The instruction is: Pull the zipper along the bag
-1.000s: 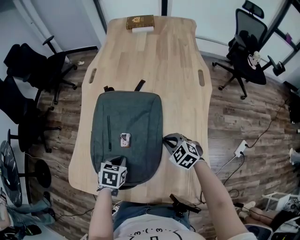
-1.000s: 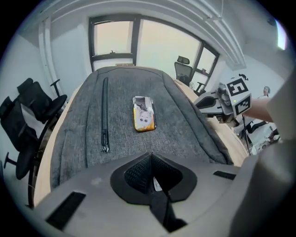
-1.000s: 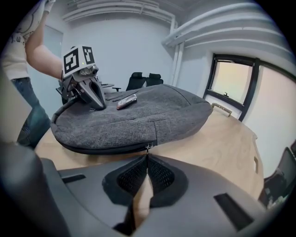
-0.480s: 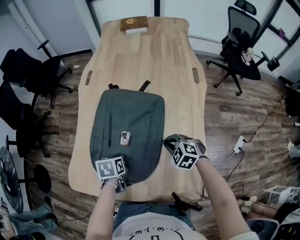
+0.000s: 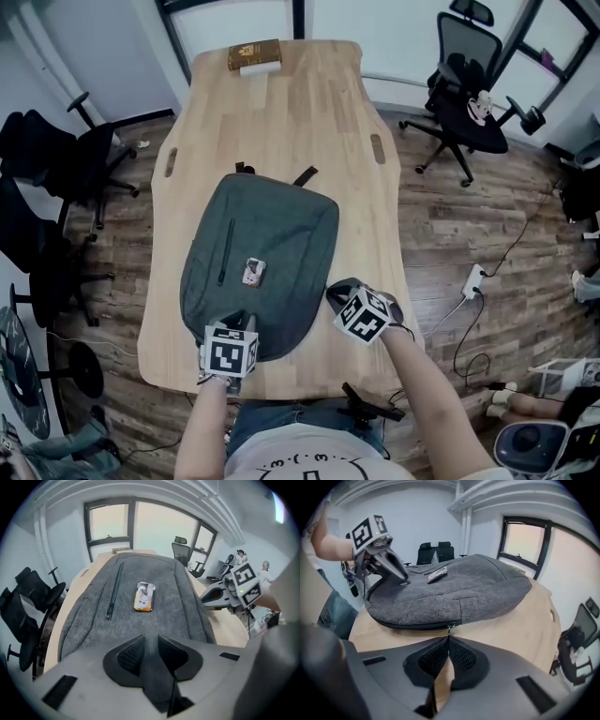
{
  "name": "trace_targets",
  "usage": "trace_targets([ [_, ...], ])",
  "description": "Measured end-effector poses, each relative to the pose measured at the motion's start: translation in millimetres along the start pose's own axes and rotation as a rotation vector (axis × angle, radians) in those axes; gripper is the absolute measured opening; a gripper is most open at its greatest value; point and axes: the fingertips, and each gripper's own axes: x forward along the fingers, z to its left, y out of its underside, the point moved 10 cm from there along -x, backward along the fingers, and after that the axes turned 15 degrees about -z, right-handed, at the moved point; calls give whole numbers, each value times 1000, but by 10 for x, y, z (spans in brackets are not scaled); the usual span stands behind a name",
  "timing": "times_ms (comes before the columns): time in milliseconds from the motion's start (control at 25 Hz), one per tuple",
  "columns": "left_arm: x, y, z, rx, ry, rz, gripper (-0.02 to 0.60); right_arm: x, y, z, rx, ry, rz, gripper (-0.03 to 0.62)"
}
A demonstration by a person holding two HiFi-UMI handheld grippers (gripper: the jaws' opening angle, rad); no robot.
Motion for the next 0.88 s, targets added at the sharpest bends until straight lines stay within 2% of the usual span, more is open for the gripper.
trace_targets([
  [80, -160, 54, -25, -12, 41, 5, 136, -1, 18, 13, 72, 37, -8, 55],
  [160, -326, 118, 6, -38, 50, 5, 169, 0, 27, 24, 117, 75, -10, 55],
  [440, -856, 545, 191, -232, 50, 45, 186, 36, 18, 101, 173, 175, 37, 55],
  [600, -745, 743, 256, -404, 102, 56, 187, 55, 11, 111, 183, 209, 40, 57],
  [760, -588, 716, 236, -402, 105, 68, 192, 74, -19, 91, 187, 259, 20, 57],
  [880, -530, 682, 180, -385, 67, 75, 192, 64, -66, 59, 222, 273, 7, 57],
])
